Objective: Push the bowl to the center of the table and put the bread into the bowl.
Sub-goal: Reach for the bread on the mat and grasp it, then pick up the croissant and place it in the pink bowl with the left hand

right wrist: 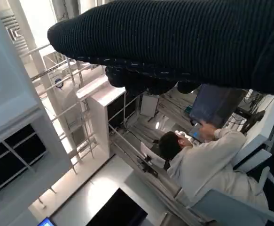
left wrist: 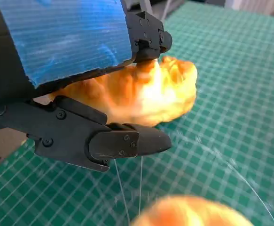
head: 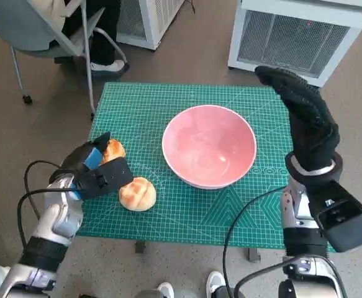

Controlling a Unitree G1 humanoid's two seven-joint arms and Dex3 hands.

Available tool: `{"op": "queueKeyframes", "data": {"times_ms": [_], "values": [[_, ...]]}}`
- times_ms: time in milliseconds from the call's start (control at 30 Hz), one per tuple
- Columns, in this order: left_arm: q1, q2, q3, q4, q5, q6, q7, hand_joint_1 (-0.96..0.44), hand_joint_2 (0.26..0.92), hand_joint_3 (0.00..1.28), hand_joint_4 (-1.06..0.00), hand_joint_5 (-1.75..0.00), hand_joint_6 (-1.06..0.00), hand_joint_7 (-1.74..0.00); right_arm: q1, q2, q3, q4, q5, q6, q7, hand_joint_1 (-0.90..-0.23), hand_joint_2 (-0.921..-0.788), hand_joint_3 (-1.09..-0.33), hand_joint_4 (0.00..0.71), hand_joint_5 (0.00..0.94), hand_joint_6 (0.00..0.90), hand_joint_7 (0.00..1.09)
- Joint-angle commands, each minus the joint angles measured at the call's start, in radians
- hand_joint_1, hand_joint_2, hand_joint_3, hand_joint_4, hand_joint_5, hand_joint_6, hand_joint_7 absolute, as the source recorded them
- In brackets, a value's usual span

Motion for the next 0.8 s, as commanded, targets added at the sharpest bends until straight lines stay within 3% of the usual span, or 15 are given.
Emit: {"op": "queueKeyframes", "data": {"times_ms": [33,133,200,267,367,533,800], "values": [[-0.008,-0.024,-0.003,0.097,-0.009,-0.032,0.045,-0.4,0.921,0.19,-0.65,-0.12,-0.4,-0.09,0.022,0.002,0.006,-0.004,0.007,0.011,0.003,-0.616,-0.921,-0.746,0.256,0.0,0.089,0.51],[-0.018,-0.031,0.003,0.13,-0.009,-0.056,0.1,-0.31,0.921,0.14,-0.73,-0.25,-0.52,-0.12,0.024,0.001,0.008,-0.003,0.011,0.01,0.006,-0.616,-0.921,-0.746,0.256,0.0,0.087,0.51],[-0.018,-0.034,0.011,0.137,-0.012,-0.077,0.135,-0.22,0.921,0.11,-0.67,-0.65,-0.65,-0.16,0.025,0.001,0.009,-0.003,0.013,0.009,0.008,-0.615,-0.921,-0.747,0.256,0.0,0.085,0.51],[-0.015,-0.035,0.02,0.136,-0.017,-0.101,0.168,-0.11,0.921,0.13,-0.64,-1.01,-0.59,-0.62,0.026,0.0,0.011,-0.003,0.016,0.007,0.011,-0.614,-0.921,-0.747,0.256,0.0,0.084,0.52],[-0.009,-0.032,0.033,0.133,-0.028,-0.143,0.201,-0.04,0.921,0.13,-0.6,-1.3,-0.61,-0.87,0.026,-0.001,0.012,-0.002,0.018,0.007,0.013,-0.61,-0.921,-0.747,0.257,0.001,0.081,0.52],[0.01,-0.011,0.067,0.064,-0.06,-0.212,0.216,-0.01,0.921,0.1,-0.62,-1.38,-0.66,-0.94,0.028,-0.003,0.013,-0.006,0.02,0.012,0.014,-0.608,-0.921,-0.748,0.26,0.002,0.078,0.53],[0.011,0.009,0.128,-0.102,-0.095,-0.248,0.2,0.0,0.921,0.08,-0.7,-1.19,-0.6,-1.15,0.034,-0.008,0.012,-0.016,0.03,0.024,0.021,-0.608,-0.921,-0.75,0.262,0.002,0.072,0.54]]}}
